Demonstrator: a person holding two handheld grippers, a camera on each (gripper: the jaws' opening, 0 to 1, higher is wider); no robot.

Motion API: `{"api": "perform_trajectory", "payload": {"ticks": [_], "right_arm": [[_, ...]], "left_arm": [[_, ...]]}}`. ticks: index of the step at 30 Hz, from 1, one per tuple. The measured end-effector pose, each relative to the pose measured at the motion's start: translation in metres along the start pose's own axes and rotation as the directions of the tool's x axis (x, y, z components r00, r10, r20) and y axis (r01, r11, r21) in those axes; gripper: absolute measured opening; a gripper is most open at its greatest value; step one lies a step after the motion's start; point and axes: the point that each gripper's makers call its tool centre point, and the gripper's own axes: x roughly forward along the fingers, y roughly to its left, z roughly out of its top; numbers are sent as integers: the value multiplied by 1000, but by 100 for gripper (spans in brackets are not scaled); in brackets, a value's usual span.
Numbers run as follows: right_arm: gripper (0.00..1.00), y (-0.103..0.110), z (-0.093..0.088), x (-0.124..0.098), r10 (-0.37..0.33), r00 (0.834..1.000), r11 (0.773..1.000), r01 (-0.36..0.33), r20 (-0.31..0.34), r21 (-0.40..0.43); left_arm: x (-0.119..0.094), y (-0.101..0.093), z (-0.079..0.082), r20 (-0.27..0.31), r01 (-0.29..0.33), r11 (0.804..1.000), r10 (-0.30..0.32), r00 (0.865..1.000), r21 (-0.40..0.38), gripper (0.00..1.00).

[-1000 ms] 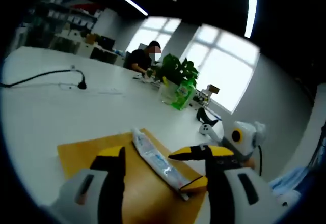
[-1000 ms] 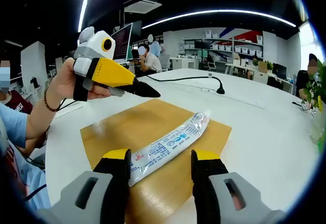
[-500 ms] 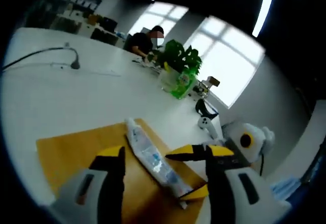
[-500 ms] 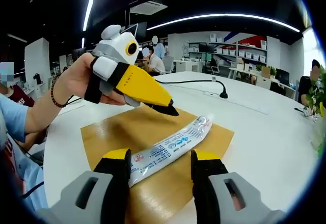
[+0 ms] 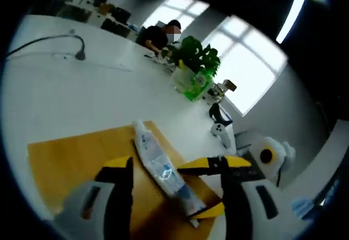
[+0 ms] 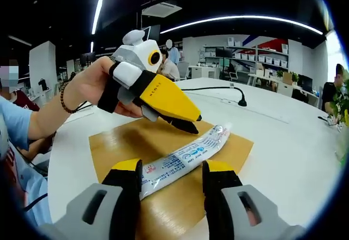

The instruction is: Pick up the toothpaste unscrew the cap squeeze it onto the small board screw the cap back on and return it to the table

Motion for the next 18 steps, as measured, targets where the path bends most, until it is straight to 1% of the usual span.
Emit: {"api": "perform_trajectory", "payload": {"ticks": [2, 5, 7, 8, 9, 10, 12, 14, 18], "right_arm": [[46, 0, 0, 0, 1, 1000, 1000, -1, -1, 5], [46, 0, -1, 1, 5, 1000, 1000, -5, 0, 13], [46, -1, 0, 1, 8, 1000, 1000, -8, 4, 1], [46, -1, 0, 2, 9, 1000, 1000, -9, 7, -6], [46, -1, 0, 2, 10, 1000, 1000, -10, 7, -7], [46, -1, 0, 2, 12, 1000, 1000, -12, 7, -4], [45, -1, 0, 2, 14, 1000, 1000, -14, 9, -4], [45, 0, 0, 2, 17, 1000, 1000, -17, 12, -8], [44, 0, 0, 2, 24, 1000, 1000, -24, 17, -15]], "left_arm": [[2, -2, -3, -4, 14, 1000, -14, 1000, -17, 67], [2, 0, 4, 6, 23, 1000, -23, 1000, -20, 70], [0, -1, 10, 17, 52, 998, -51, 999, -36, 71], [0, 0, 11, 16, 53, 998, -52, 999, -45, 71], [1, -1, 8, 9, 51, 997, -51, 999, -51, 71], [2, 0, 6, -2, 49, 998, -50, 999, -50, 70], [3, -1, 5, -5, 47, 998, -47, 999, -43, 70], [2, 0, 7, -2, 45, 998, -45, 999, -45, 70], [4, 1, 7, -1, 45, 997, -45, 999, -56, 68]]}}
